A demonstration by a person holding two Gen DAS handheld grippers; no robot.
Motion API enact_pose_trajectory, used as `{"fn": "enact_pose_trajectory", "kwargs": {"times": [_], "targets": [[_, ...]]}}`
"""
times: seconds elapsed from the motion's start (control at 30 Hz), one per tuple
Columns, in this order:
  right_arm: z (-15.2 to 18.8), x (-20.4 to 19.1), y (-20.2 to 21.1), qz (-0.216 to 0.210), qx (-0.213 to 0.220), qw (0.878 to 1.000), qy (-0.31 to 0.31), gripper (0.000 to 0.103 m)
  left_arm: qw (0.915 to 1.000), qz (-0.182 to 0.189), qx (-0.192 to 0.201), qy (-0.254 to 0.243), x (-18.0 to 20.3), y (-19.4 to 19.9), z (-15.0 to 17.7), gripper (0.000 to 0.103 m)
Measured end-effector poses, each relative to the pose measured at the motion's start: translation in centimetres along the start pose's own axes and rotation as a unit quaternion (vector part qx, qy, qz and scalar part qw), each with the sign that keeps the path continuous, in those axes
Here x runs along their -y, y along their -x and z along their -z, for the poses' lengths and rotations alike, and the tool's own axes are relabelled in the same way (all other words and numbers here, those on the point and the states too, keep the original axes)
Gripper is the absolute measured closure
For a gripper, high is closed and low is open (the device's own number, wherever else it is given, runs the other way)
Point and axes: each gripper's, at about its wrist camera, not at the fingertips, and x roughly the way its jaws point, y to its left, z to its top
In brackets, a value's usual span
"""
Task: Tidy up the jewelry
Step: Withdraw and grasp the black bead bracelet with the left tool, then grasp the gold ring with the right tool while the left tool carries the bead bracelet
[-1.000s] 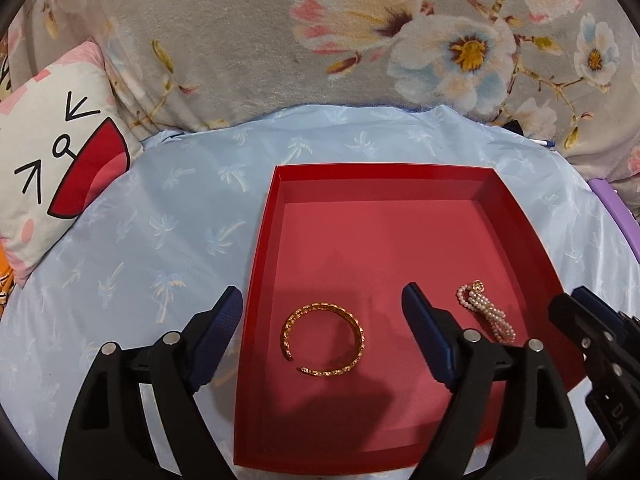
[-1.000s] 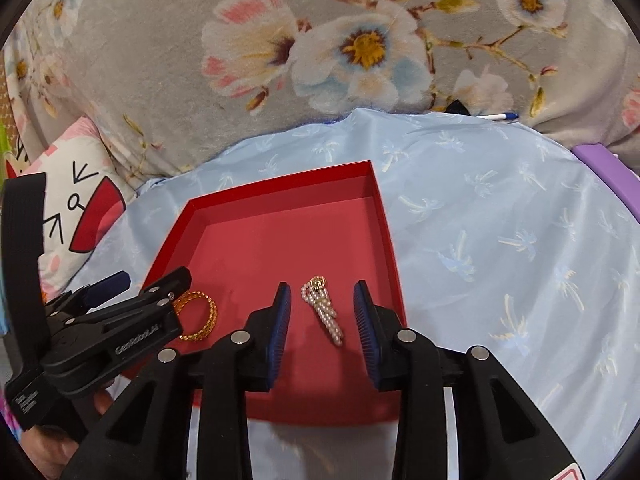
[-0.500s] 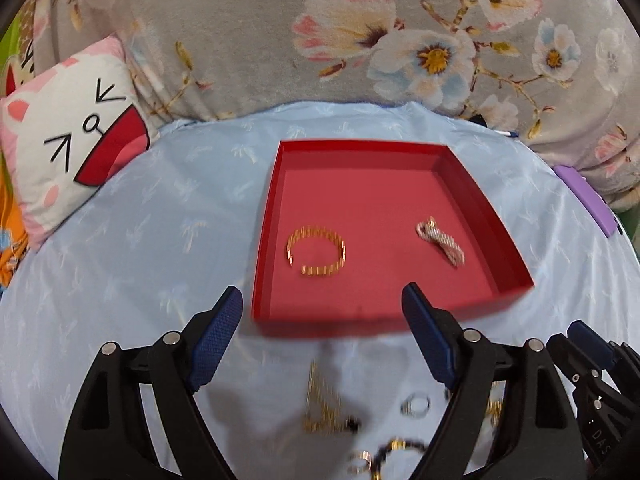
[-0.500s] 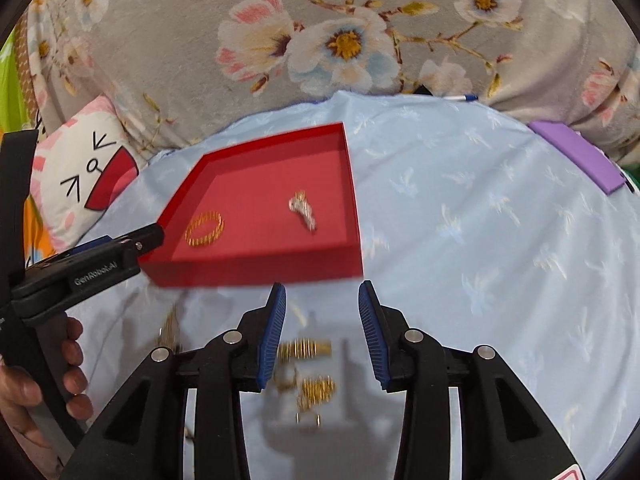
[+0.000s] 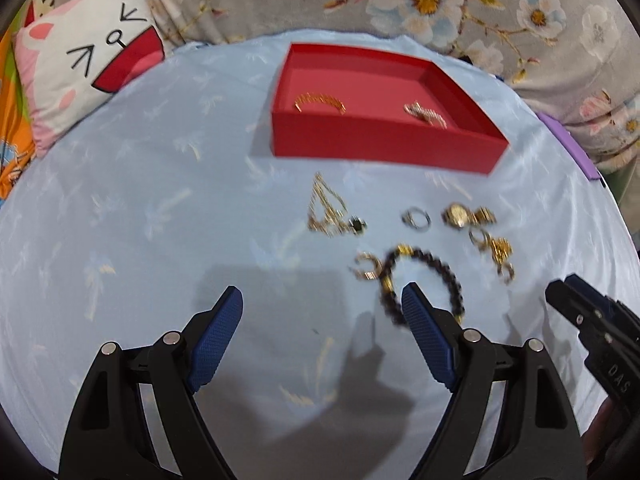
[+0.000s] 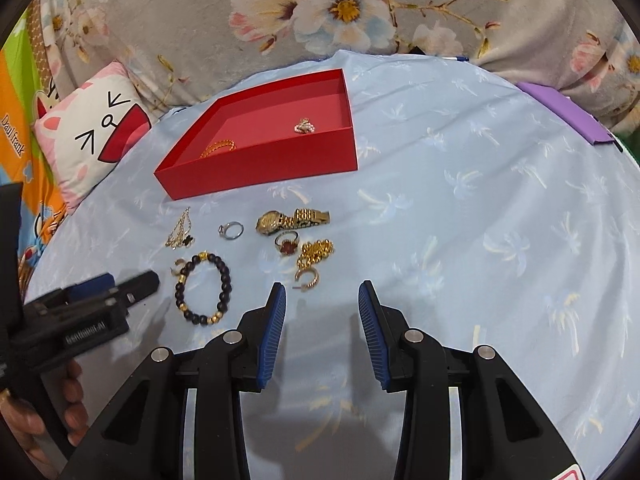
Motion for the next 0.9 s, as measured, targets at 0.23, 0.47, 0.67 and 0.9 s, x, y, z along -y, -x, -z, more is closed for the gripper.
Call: {"fn": "enact_pose_trajectory", "kwargs": {"times": [0.23, 0.47, 0.67, 0.9], "targets": [[0.1, 0.1, 0.5, 0.001, 0.003, 1.0, -0.003, 0.065, 0.9999, 0.001, -0.014, -0.01, 2.0, -1.6, 0.5, 0.034], [-0.1, 0.2, 0.1, -0.003, 0.0, 1.0, -0.003, 0.065, 0.9994, -0.019, -0.006, -0.028, 2.5, -1.9, 0.0, 0.06], [-0.8, -0.9, -1.2, -0.011, -0.005, 1.0, 0.012, 0.065, 0.9996, 0.009, -0.01, -0.025, 1.6, -1.6, -0.1, 0.096], [-2.2, -2.8, -3.4, -0.017, -0.008, 0.999, 0.038, 0.065, 0.9997, 0.02, -0.002, -0.012, 0.2, -0.4, -0.3, 0.096]]}}
